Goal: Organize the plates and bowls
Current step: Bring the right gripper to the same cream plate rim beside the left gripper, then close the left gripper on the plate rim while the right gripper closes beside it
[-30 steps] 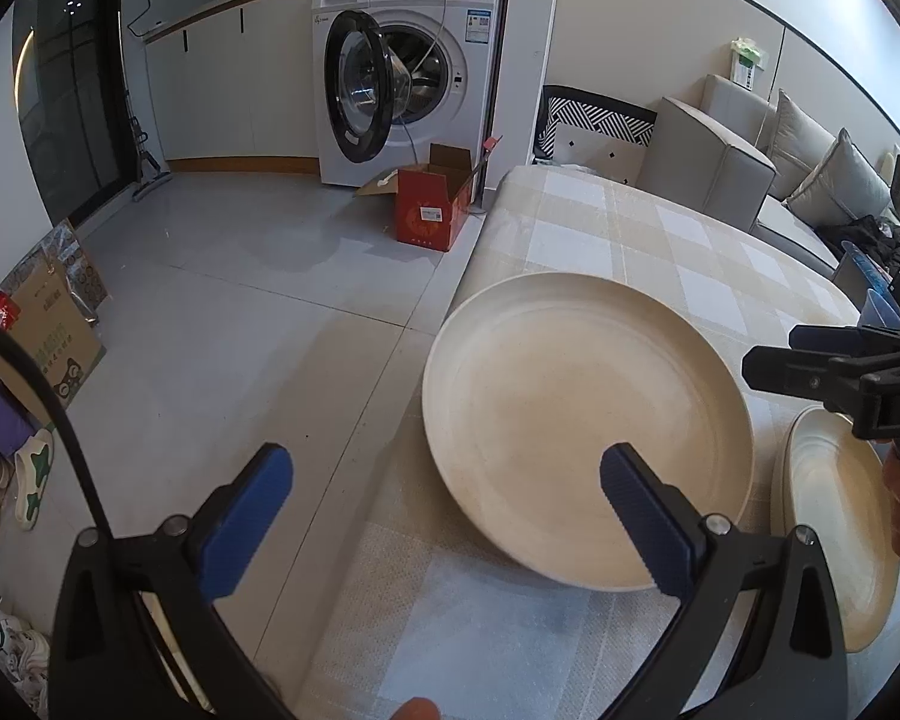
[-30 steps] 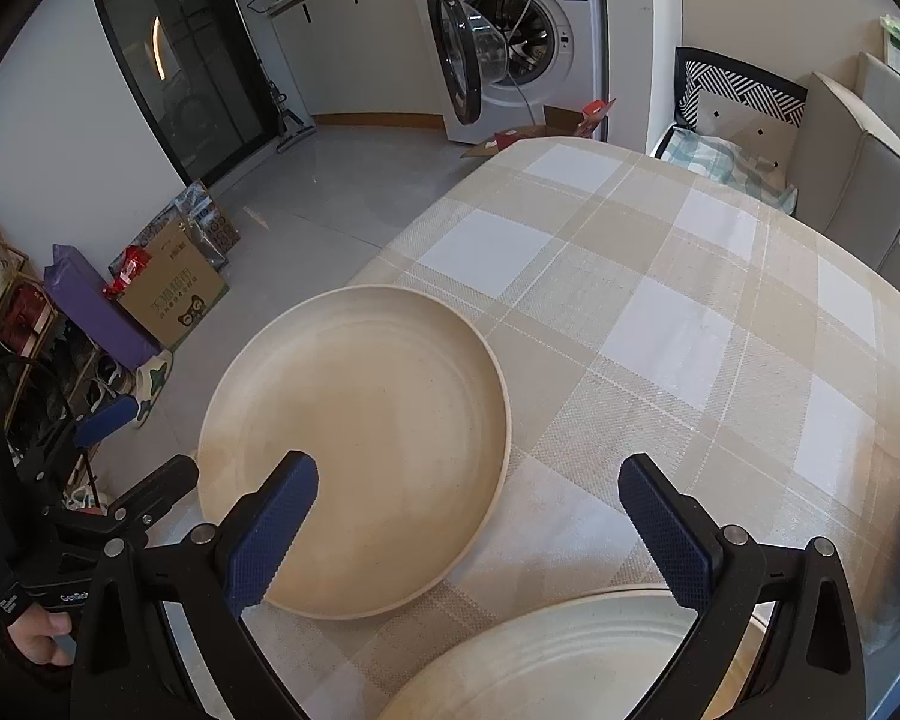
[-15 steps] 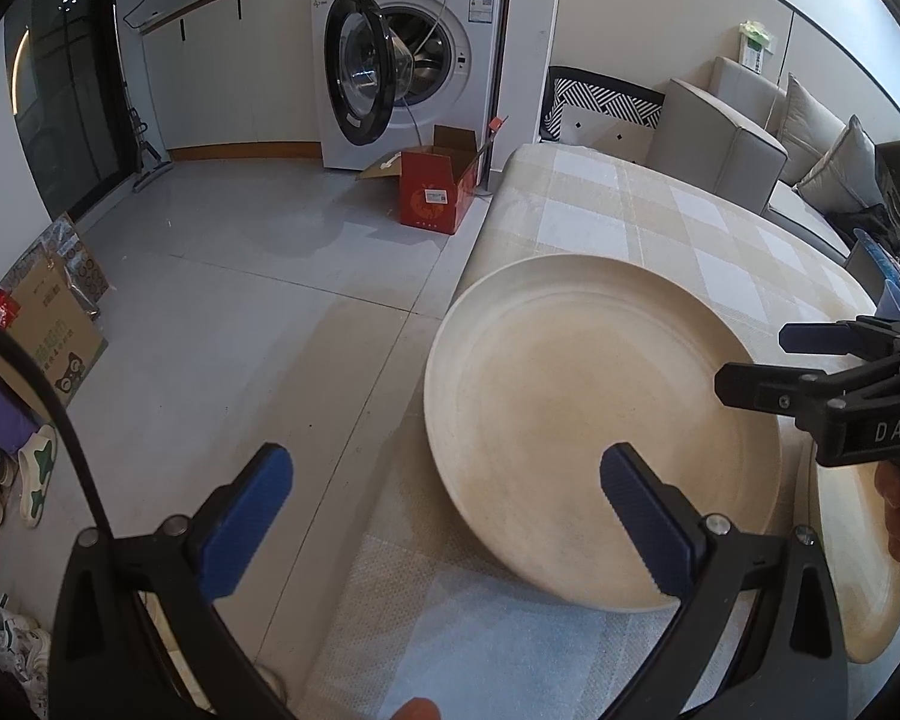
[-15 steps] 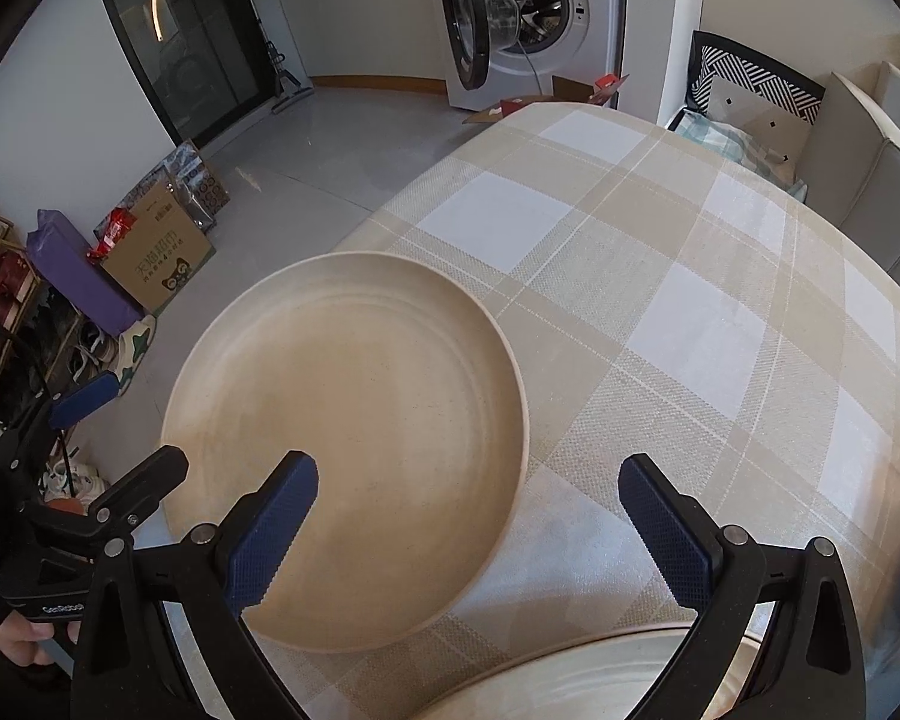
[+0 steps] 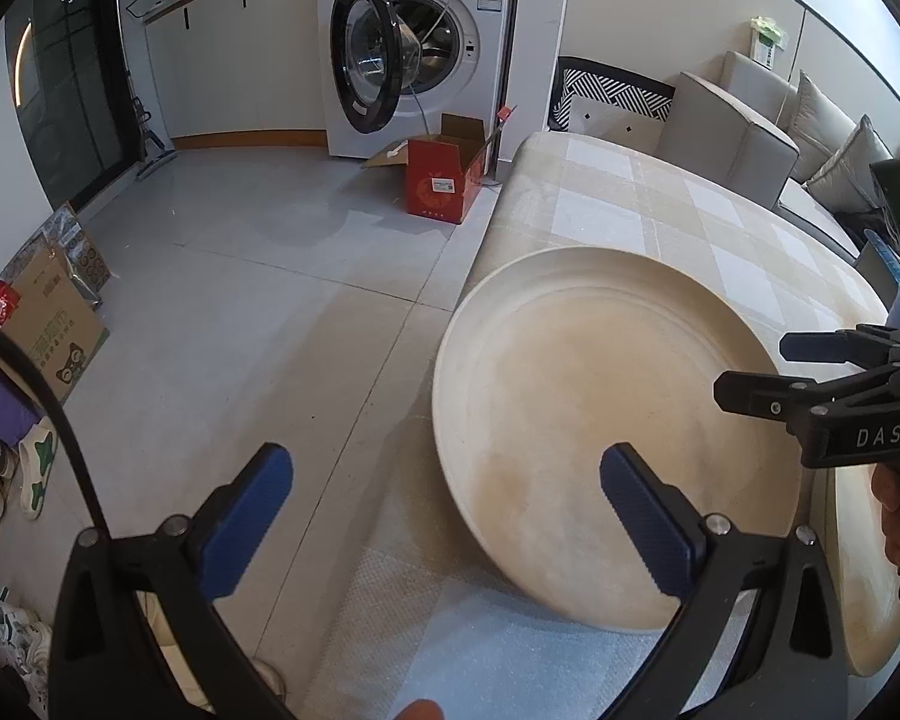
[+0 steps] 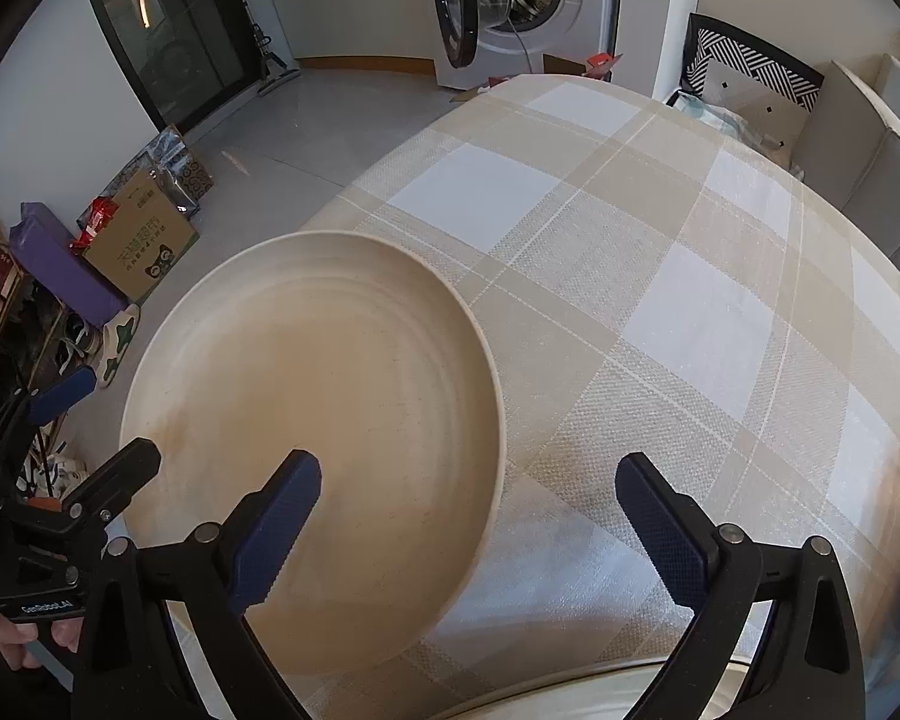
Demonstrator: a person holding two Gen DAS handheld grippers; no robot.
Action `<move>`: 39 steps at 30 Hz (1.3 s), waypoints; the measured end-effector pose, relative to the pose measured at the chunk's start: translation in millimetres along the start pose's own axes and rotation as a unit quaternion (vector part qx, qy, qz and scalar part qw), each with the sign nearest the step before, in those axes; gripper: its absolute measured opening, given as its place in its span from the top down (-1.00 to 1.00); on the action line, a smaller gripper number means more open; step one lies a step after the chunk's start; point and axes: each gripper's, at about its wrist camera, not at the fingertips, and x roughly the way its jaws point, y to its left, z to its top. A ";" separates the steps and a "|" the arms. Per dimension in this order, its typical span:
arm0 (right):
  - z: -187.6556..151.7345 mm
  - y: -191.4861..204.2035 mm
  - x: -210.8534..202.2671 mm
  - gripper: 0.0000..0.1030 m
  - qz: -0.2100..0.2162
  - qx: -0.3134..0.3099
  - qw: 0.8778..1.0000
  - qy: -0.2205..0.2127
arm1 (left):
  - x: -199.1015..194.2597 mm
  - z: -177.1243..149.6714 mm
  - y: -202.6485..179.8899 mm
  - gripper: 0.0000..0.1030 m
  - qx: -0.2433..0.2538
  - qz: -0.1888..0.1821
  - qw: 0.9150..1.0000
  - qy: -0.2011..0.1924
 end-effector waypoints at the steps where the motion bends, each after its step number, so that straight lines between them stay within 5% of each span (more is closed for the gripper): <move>1: 0.5 -0.8 1.6 -0.88 0.000 0.001 1.000 0.001 | 0.8 0.1 0.4 -1.00 -0.001 0.001 1.000 0.001; 18: 0.5 -4.4 11.1 -0.52 0.006 0.012 1.000 0.005 | 3.9 -3.0 6.3 -0.88 -0.008 -0.004 1.000 0.003; 39: -8.0 -12.0 5.2 -0.03 -0.002 0.005 1.000 -0.002 | 3.6 -6.8 3.3 0.14 -0.003 -0.036 0.999 0.016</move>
